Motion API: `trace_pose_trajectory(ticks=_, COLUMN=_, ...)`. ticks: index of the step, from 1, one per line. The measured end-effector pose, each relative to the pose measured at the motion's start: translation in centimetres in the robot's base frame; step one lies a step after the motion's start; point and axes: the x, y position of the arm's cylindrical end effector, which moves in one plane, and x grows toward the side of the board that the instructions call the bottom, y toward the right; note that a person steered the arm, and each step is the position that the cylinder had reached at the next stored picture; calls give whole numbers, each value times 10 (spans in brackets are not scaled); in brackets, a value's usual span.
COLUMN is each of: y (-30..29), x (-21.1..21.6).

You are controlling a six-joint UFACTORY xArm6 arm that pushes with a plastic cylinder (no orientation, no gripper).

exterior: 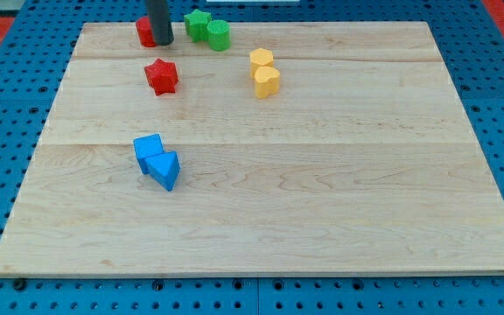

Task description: Move the red circle into the red star

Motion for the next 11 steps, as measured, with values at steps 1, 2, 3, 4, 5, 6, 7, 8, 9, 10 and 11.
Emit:
trace_pose_trajectory(ticks=1, y=23, x=-2)
trace_pose_trajectory(ticks=2, y=19, x=-30)
trace_pose_trajectory(ticks=3, y=8, x=-32)
trace_pose_trajectory(ticks=4, y=-45, x=3)
trace_pose_trajectory(ticks=5, y=-56, x=33)
trace_pose_trajectory(ticks=6, y=-63, x=-26)
trace_pose_trajectory(ticks=7, y=-104, x=-22)
trace_pose_trajectory(ticks=8, y=-129, x=15)
trace_pose_trajectory(ticks=9, y=-119, x=59)
trace_pose_trajectory(ticks=10, y=-41, x=65)
trace_pose_trajectory(ticks=11, y=-37, x=52)
